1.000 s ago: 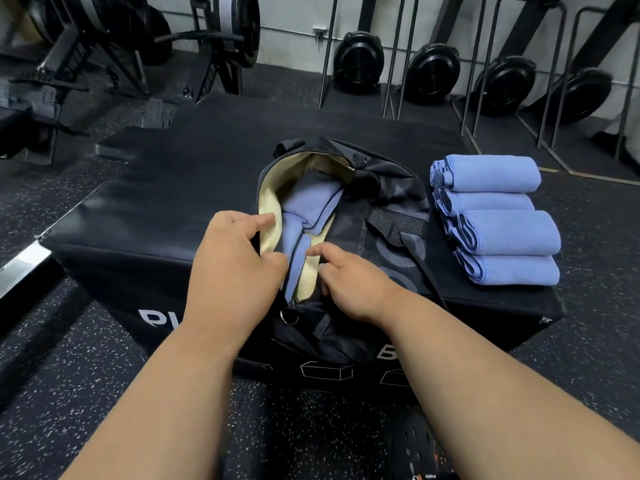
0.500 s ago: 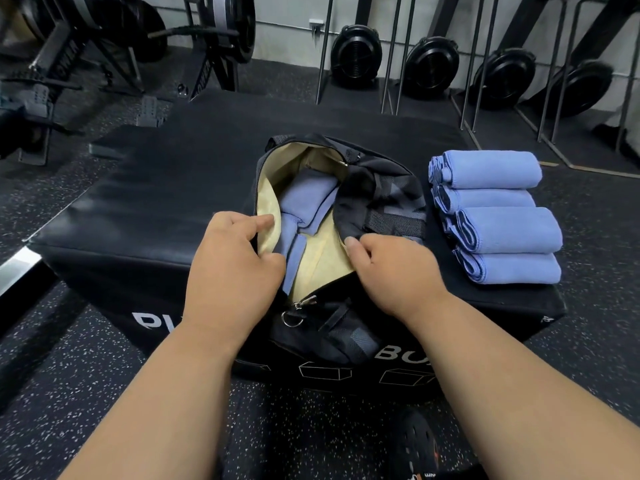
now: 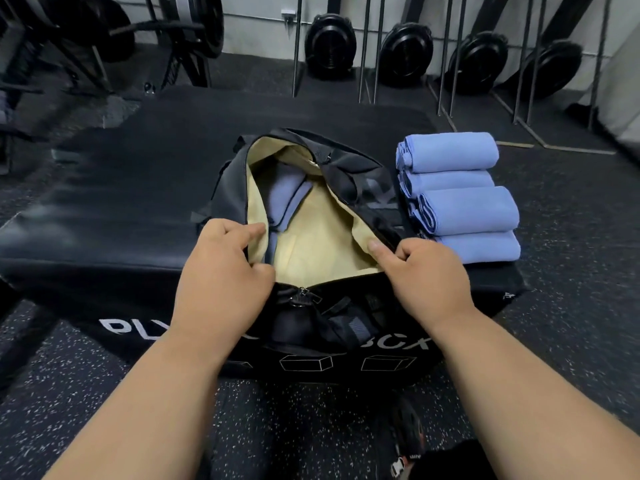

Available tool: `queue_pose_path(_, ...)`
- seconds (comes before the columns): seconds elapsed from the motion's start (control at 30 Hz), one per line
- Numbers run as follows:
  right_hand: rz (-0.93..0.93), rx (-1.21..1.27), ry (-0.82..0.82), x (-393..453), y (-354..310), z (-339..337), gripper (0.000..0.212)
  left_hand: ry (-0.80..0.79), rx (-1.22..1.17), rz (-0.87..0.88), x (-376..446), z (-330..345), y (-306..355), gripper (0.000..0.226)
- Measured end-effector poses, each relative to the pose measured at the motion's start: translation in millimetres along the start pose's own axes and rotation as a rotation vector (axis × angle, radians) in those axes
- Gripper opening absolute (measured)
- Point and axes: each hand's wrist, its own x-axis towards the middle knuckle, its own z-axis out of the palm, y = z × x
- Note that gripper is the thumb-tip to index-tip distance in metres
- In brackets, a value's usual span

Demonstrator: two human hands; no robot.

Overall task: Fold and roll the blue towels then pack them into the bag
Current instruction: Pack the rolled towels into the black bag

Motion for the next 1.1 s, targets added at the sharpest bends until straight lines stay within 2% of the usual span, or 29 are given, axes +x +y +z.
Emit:
queue_pose_path(0.17,-0.004,0.064,0.039,7,4,5,0.062,0.003,0.044,-0.005,-2,3,3,0.060)
queue_pose_path(0.4,-0.031,0.369,0.130,20,8,-3,0.023,0.056,0.148,0.019,-2,5,12,0.058)
queue_pose_path(0.53,0.036,0.548,0.149,19,13,-13,0.025,0.203,0.216,0.119,-4,4,30,0.053)
queue_pose_path(0.67,0.020,0.644,0.107,12,20,-22,0.028,0.237,0.217,0.195,-14,13,54,0.047)
queue_pose_path(0.97,0.005,0.768,0.021,5,22,-22,0.031,-0.039,0.064,0.103,-20,47,107,0.044)
queue_pose_path(1.03,-0.013,0.798,-0.002,5,22,-22,0.034,-0.105,-0.061,0.002,-14,54,121,0.043)
queue_pose_path(1.1,-0.017,0.811,-0.014,7,22,-22,0.035,-0.205,-0.246,-0.173,1,62,133,0.037)
